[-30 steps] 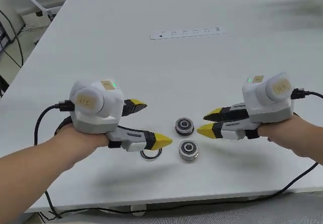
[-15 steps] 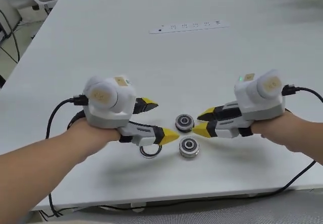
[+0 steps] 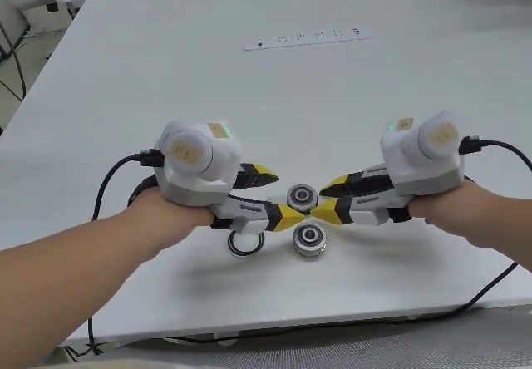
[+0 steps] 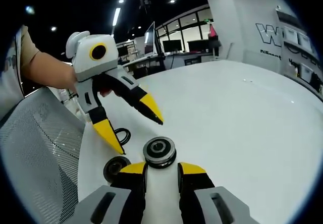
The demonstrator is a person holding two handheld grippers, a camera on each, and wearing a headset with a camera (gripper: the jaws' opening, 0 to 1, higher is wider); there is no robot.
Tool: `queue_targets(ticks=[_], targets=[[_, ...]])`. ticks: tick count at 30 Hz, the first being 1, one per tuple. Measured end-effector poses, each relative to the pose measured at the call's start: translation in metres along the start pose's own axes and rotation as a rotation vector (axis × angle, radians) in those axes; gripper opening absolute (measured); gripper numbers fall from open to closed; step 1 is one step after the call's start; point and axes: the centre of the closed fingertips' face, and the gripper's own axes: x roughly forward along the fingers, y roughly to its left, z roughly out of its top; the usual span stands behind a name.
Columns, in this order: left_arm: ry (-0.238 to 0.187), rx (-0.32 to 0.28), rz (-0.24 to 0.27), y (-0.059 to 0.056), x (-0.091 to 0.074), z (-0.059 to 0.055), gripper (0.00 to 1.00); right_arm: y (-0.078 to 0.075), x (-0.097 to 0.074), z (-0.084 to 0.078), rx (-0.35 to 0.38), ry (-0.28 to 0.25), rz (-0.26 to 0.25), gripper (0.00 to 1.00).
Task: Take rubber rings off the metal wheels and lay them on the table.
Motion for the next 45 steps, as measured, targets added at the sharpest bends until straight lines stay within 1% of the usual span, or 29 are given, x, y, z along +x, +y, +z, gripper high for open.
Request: queue_targets(ticks=[5,8,15,19,27,31,33,41,45], targets=[[0.002,0.008,-0.014,-0.003,0.004,0.002,0.37,0.001,-0.001,-0.001,0.001,-0.001,0.002,0.21],[0.003,0.009,-0.012,-0.001,0.007,0.004,0.33,0.001,-0.001,-0.001,0.005,-0.003,0.002,0.21],[0.024,0.022,-0.019,-0.002,0.014,0.002,0.25,0.000,-0.001,-0.002,0.007,-0.006,0.002,0.21],[0.028,0.029,-0.021,-0.001,0.016,0.001,0.22,0.000,-0.001,-0.002,0.008,-0.007,0.002,0.21],[0.028,0.043,-0.003,0.007,0.019,0.000,0.16,0.001,-0.001,-0.001,0.006,-0.006,0.003,0.21],[0.023,0.036,0.005,0.009,0.021,0.000,0.15,0.001,0.000,0.001,0.005,-0.010,0.006,0.21],[0.023,0.042,0.006,0.010,0.021,0.000,0.14,0.002,0.001,0.001,0.000,-0.008,0.008,0.20],[0.016,0.025,0.008,0.009,0.022,0.000,0.14,0.002,0.005,0.001,-0.010,-0.001,0.013,0.19],[0.013,0.021,0.010,0.008,0.021,0.001,0.14,0.003,0.004,0.001,-0.015,-0.007,0.011,0.19]])
